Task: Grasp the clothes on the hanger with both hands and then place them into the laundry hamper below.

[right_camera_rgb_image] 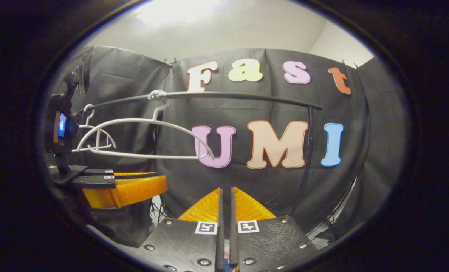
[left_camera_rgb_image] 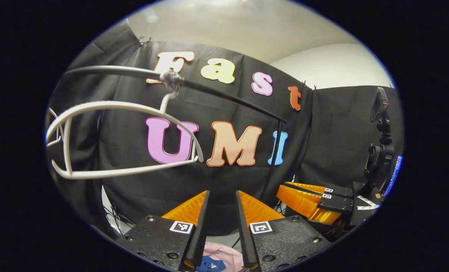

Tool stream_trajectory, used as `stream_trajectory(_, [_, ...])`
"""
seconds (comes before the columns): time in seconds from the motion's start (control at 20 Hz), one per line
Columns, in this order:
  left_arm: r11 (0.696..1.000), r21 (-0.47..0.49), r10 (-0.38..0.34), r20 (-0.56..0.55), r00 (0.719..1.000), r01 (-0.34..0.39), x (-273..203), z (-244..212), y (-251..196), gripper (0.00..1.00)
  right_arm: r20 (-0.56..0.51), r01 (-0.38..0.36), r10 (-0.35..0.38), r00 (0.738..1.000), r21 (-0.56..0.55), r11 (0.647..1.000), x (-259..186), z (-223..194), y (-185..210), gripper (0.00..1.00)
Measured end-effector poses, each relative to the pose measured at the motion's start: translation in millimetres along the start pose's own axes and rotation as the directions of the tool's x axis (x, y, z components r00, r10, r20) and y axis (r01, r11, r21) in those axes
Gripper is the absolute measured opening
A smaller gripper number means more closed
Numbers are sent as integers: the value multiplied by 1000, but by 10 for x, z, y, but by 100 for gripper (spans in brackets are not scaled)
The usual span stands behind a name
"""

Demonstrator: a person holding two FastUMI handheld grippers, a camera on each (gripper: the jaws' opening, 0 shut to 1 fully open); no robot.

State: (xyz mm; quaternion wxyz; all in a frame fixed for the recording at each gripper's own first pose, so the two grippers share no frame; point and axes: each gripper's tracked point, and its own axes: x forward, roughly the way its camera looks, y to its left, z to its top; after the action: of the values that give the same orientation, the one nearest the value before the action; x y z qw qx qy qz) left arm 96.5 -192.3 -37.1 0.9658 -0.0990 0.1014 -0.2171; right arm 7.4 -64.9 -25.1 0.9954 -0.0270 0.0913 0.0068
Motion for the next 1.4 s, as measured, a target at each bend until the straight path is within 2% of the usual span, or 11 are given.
stream_trajectory(0.15, [1000,0,-2,36,999,2,-85,172,-10,50,41,-14,13,999,2,1000,-63,201,102,6])
stream_trajectory(0.2, [1000,5,-2,45,999,2,-96,200,-22,46,56,-16,16,998,1,1000,-87,251,120,5])
stream_trajectory(0.25, [1000,13,-2,54,999,1,-111,229,-37,50,73,-14,14,997,-2,1000,-76,312,129,17])
stream_trajectory(0.3, [1000,26,2,58,998,-4,-142,263,-57,65,84,-13,14,996,-10,1000,-142,346,141,20])
stream_trajectory(0.35, [999,38,6,62,998,-8,-151,298,-62,59,93,-12,14,996,-22,1000,-147,380,153,27])
stream_trajectory(0.55, [999,49,-1,76,997,-3,-181,395,-109,69,125,-19,23,992,-40,999,-194,493,222,39])
stream_trajectory(0.7, [998,61,10,82,997,-15,-199,404,-51,95,139,-7,12,990,-35,999,-163,536,220,77])
stream_trajectory(0.8, [997,72,17,84,996,-23,-194,411,-43,96,145,7,-3,989,-28,1000,-168,559,180,82])
stream_trajectory(0.85, [997,78,20,87,996,-27,-197,434,-35,96,149,14,-10,989,-23,1000,-168,569,155,90])
stream_trajectory(0.95, [996,89,21,90,996,-29,-198,443,-36,96,149,31,-29,988,-14,999,-190,564,114,97])
stream_trajectory(1.4, [995,101,-11,78,997,3,-166,419,-53,95,144,137,-131,981,-32,990,-267,573,-89,97])
